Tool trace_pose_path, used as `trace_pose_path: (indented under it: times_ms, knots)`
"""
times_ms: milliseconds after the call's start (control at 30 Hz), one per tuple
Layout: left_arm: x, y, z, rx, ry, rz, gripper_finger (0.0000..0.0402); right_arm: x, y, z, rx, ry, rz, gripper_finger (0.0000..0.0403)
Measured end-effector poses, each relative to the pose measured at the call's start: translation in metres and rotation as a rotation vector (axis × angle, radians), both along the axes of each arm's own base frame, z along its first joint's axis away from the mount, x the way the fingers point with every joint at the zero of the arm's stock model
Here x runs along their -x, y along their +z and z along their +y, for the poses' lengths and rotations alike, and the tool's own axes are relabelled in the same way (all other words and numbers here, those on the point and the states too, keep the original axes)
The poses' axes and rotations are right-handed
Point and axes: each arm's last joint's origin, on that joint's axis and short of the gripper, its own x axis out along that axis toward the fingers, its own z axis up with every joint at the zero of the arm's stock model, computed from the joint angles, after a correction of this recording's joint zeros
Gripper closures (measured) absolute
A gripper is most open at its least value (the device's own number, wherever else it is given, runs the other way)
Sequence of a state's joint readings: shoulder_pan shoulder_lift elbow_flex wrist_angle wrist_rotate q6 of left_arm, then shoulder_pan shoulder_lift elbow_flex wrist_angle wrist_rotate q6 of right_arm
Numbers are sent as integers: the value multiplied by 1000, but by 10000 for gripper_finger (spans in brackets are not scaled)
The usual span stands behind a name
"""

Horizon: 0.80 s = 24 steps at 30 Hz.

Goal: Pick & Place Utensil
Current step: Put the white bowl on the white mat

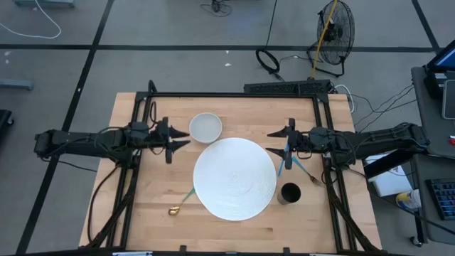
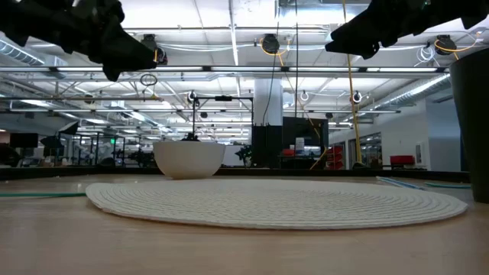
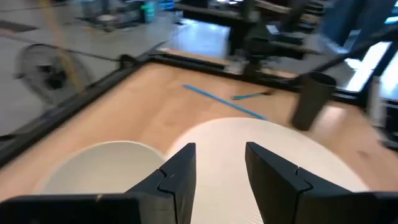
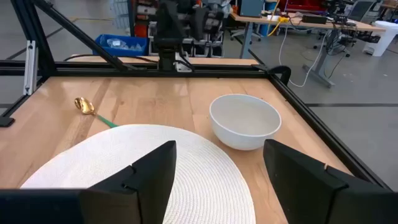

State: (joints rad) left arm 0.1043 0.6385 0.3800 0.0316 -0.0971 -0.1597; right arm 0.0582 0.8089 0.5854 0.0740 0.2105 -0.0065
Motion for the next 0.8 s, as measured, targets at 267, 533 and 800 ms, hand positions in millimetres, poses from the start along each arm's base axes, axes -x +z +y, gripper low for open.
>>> trace_pose_path:
  times_ms: [267,533,800]
  knots:
    - [-12,23,40,105,343,167,256,0,2,0,-21,-6,-22,165]
    - [-44,35,90,186,380,393,256,0,2,0,-30,-2,-29,165]
    - [-63,28,129,240,327,564,256,-1,2,3,-54,106,-19,165]
